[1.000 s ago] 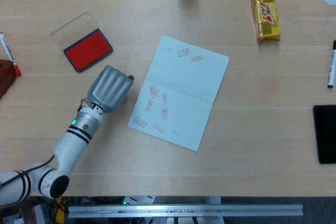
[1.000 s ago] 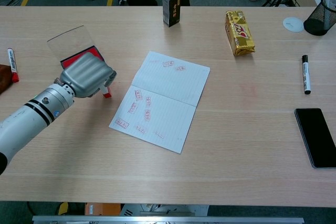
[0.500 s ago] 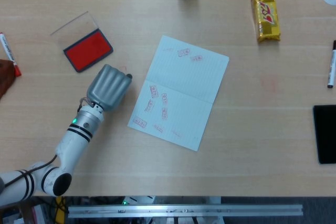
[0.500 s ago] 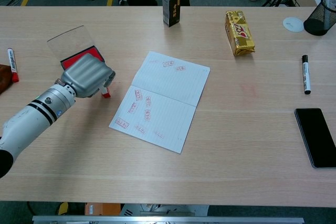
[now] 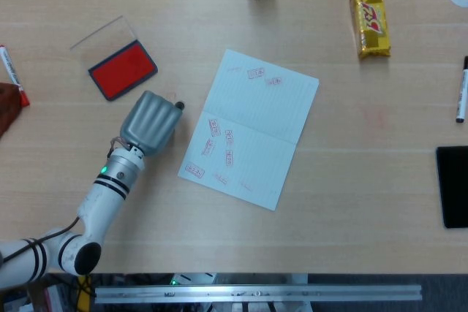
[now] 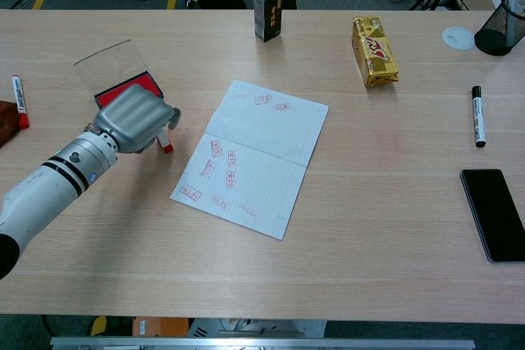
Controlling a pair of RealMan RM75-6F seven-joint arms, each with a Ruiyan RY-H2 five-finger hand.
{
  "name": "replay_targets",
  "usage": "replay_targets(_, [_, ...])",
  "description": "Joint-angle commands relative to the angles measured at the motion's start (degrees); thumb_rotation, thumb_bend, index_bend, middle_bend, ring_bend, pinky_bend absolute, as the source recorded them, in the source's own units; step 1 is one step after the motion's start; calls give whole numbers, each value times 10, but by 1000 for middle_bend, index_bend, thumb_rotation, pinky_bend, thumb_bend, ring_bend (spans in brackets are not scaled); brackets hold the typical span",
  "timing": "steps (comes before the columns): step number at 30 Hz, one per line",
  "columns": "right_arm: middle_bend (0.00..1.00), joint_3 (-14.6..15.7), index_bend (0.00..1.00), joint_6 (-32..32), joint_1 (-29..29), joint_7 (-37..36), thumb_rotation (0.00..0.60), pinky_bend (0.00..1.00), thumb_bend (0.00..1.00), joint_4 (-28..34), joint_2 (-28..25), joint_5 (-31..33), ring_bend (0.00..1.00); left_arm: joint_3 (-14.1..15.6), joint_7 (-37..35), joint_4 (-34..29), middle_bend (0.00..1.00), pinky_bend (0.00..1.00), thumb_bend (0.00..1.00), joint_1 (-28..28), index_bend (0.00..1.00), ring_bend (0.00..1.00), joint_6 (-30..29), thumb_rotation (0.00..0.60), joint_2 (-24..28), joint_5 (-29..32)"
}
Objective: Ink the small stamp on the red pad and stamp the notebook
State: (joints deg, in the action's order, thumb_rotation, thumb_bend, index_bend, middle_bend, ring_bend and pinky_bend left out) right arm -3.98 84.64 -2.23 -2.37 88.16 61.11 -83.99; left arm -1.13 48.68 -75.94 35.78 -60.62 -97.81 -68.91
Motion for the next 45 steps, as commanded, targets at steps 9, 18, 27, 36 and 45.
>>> replay_targets(9, [345,-1,227,2,-1,-1,600,264,310,2,-2,-3,230,-16,24,-82,1000,1000,338,-2,346,1000,-13,600,51,30])
replay_targets(18, [345,-1,242,-11,-12,2,600,264,311,10,-10,-8,230,-56,-77,-158,822,1000,337,-34,284,781,-68,600,117,40])
replay_targets(27, [370,-5,357,-23,-25,10,600,264,310,14,-10,-11,237,-58,-182,-171,646,869,337,-105,290,596,-154,600,176,26])
replay_targets(36, [425,-7,445,-21,-34,15,600,329,310,17,-5,-20,283,-8,-252,-175,644,868,337,-181,379,595,-235,600,218,-52])
replay_targets(45, [506,-2,567,-15,-35,18,600,364,310,15,-4,-32,350,28,-272,-206,675,868,337,-236,441,618,-282,600,267,-104])
